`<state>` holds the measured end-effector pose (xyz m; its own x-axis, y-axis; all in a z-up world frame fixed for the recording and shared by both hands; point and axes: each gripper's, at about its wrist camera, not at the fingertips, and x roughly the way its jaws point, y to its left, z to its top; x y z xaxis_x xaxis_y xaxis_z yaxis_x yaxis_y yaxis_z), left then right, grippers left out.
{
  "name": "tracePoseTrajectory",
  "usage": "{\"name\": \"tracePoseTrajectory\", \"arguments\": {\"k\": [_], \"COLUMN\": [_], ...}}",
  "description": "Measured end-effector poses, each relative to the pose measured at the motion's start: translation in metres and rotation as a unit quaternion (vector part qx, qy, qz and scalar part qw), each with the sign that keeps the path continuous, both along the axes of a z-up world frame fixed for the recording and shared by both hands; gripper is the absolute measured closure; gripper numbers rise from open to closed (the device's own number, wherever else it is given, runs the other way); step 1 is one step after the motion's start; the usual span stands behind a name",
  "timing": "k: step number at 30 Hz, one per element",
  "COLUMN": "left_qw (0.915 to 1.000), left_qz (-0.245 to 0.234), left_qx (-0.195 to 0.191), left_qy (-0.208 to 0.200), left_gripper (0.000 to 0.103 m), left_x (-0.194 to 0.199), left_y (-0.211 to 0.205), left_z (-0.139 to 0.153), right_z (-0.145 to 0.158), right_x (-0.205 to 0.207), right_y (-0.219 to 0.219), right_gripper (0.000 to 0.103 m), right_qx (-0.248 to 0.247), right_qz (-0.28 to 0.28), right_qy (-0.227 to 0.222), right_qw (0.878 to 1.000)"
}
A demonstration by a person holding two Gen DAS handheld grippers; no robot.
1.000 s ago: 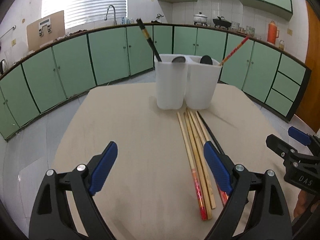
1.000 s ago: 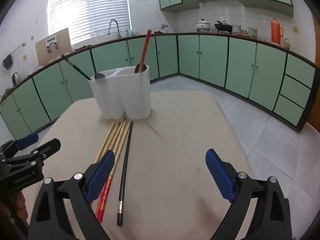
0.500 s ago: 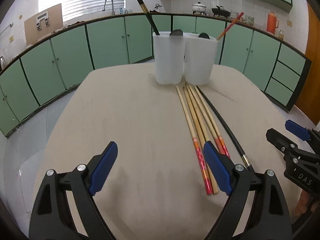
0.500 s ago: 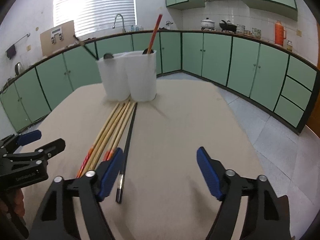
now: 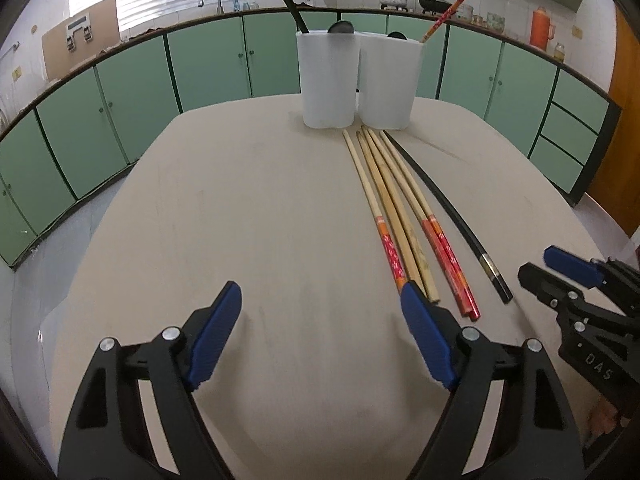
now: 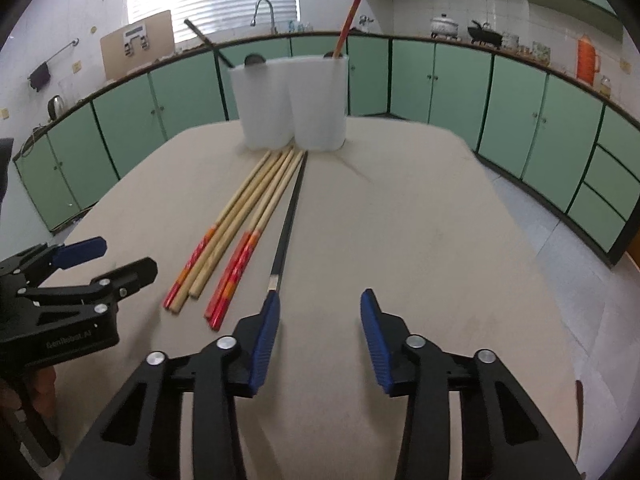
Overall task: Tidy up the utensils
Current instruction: 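Withdraw both tools back toward the remaining chopsticks, then grasp the black chopstick with the right tool while the left tool grasps a red-patterned chopstick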
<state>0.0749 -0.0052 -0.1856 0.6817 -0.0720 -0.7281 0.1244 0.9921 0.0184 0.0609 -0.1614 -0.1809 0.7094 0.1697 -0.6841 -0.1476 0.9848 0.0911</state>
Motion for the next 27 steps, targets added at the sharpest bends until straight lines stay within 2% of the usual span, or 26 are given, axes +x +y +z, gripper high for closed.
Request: {"name": "tracePoseTrajectory", "arguments": {"k": [17,27], "left_qw": [0.9999,0.9996], "left_qz": [-0.008,-0.018], "left_qx": [-0.008,-0.007], "left_qy": [0.011,0.019], "left_gripper": [0.024,0.025], "left_x": [-0.006,-0.008], "left_y": [-0.006,-0.013], "left_z": [-0.005,-0.010], "right_z": [-0.001,-0.006], "right_x": [-0.008,-0.004], "right_y": [0.012,0.018], "right_gripper": [0.075,0.084], "right_qx": [0.011,0.001], "right_qz": [0.032,0.043], "right_qy": [0.011,0.018], "right_qw": [0.999,0.999]}}
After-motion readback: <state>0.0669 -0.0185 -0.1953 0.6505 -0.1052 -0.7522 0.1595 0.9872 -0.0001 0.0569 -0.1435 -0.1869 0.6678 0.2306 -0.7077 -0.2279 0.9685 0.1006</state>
